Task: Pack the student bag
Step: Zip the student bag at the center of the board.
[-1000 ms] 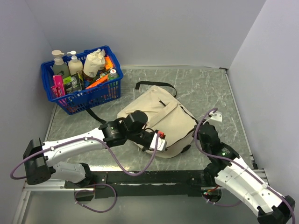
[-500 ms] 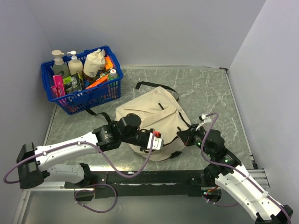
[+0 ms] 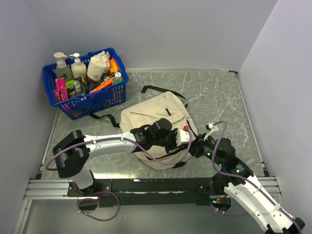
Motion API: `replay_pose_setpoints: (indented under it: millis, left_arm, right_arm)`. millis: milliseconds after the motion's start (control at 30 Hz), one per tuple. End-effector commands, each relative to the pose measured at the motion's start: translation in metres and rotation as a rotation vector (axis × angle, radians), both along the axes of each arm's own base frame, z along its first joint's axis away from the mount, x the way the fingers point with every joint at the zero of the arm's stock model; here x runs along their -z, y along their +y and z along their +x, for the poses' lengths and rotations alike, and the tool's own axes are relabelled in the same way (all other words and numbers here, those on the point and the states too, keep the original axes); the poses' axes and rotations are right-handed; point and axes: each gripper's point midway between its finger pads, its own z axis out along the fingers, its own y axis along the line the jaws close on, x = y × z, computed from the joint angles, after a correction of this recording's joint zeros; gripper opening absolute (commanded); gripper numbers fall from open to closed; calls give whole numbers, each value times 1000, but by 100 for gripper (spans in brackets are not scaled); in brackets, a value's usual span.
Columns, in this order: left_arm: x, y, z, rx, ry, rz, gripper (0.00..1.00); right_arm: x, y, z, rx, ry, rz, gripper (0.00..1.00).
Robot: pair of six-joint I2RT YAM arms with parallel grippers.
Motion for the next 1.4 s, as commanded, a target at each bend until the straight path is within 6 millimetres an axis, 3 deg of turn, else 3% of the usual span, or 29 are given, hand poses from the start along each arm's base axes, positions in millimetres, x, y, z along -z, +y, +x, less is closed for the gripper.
replay_pose_setpoints:
  millis: [0, 67, 167, 267, 367, 433, 500, 533, 567, 667, 800, 967, 1100, 1200, 1233, 1267, 1300, 1367]
  left_arm:
    - [-26, -10, -3, -14, -5, -93, 7]
    - [-29, -9, -15, 14, 15, -110, 1]
    - [-28, -7, -33, 68, 17, -114, 1]
    - [-31, -4, -38, 77, 13, -129, 1]
    - [-34, -1, -40, 86, -1, -131, 1]
    - [-40, -1, -41, 96, -7, -148, 1]
    - [-50, -3, -41, 101, -15, -168, 13]
    - [-53, -4, -42, 101, -5, -176, 23]
    - [-53, -3, -43, 102, -1, -166, 47]
    - [-49, -5, -41, 89, 17, -149, 61]
    - [-27, 3, -40, 58, 23, -110, 76]
    - [-20, 2, -24, -18, -25, -102, 64]
    - [-15, -7, -27, -3, -63, -88, 55]
    - [-9, -9, -24, -24, -90, -74, 33]
    - [-8, -9, -23, -26, -95, -72, 17]
    - [-8, -9, -23, -26, -100, -76, 9]
    - [-10, -11, -25, -16, -102, -76, 3]
    - [-11, -11, -32, 16, -90, -66, 1]
  right_arm:
    - [-25, -9, 7, 60, -77, 19, 33]
    - [-24, -13, 10, 84, -82, 7, 35]
    - [-23, -14, 12, 87, -91, -12, 36]
    - [-20, -13, 15, 89, -80, -23, 27]
    - [-19, -9, 17, 84, -74, -17, 7]
    - [-21, -8, 19, 82, -75, -16, 0]
    - [-23, -10, 21, 96, -75, -25, 0]
    - [-25, -10, 21, 96, -79, -27, 0]
    - [-27, -12, 23, 107, -84, -32, 0]
    - [-35, -13, 24, 111, -104, -35, 0]
    - [-44, -21, 24, 138, -127, -50, 0]
    - [-43, -19, 20, 124, -127, -26, 0]
    - [-40, -17, 19, 116, -116, -21, 0]
    - [-41, -18, 21, 125, -123, -26, 0]
    - [-39, -20, 23, 138, -120, -30, 0]
    - [-39, -20, 24, 145, -119, -35, 0]
    - [-35, -21, 25, 149, -104, -48, 0]
    - [-25, -37, 38, 258, -77, -111, 0]
